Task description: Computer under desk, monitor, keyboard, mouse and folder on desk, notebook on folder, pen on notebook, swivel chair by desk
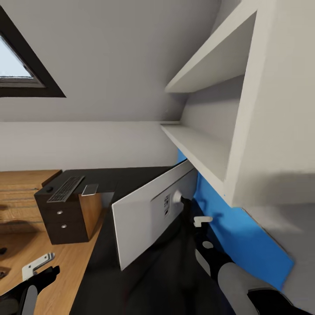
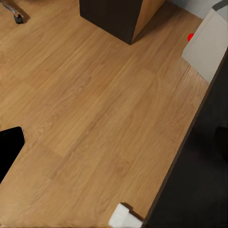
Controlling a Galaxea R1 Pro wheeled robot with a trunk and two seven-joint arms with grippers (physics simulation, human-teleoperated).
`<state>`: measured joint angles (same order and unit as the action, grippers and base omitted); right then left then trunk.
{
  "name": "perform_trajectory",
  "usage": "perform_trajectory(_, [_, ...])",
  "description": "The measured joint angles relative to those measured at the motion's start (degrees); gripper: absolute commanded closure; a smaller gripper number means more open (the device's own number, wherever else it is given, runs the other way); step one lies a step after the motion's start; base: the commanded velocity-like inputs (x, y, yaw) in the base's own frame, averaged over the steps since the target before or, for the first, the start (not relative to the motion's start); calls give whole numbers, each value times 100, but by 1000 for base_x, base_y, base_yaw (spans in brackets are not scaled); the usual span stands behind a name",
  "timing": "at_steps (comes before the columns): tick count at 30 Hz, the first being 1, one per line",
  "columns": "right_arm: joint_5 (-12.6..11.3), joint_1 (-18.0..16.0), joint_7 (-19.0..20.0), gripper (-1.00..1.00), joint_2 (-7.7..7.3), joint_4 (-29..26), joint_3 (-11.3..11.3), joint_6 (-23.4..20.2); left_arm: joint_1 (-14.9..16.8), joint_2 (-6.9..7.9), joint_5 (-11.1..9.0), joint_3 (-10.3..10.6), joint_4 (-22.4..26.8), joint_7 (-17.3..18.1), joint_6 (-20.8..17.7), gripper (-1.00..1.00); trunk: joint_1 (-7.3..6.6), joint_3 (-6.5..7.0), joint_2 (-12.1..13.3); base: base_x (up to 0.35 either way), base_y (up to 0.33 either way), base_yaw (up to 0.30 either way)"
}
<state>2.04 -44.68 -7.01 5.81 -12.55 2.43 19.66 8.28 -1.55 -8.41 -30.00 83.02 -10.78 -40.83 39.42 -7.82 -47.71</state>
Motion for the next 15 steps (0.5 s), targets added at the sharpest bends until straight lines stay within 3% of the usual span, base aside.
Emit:
perform_trajectory(7, [2, 0, -20, -100, 27, 3, 12, -28, -5, -6, -3, 0, -21, 2, -6, -100, 0, 0, 1, -334, 28, 0])
perform_trajectory(11, [4, 0, -76, -100, 130, -5, 19, -30, -1, -5, 2, -17, -125, -1, -7, -100, 1, 0, 0, -334, 101, 0])
perform_trajectory(12, [6, 0, -195, -100, 176, -11, 20, -27, -1, -2, 8, -39, -274, -7, -5, -100, 0, 0, 1, -292, 61, 0])
perform_trajectory(15, [12, 2, -1190, -100, 417, -17, 41, -22, 0, 41, 50, -138, -1236, -21, 249, -100, -2, 0, 0, -136, 27, 0])
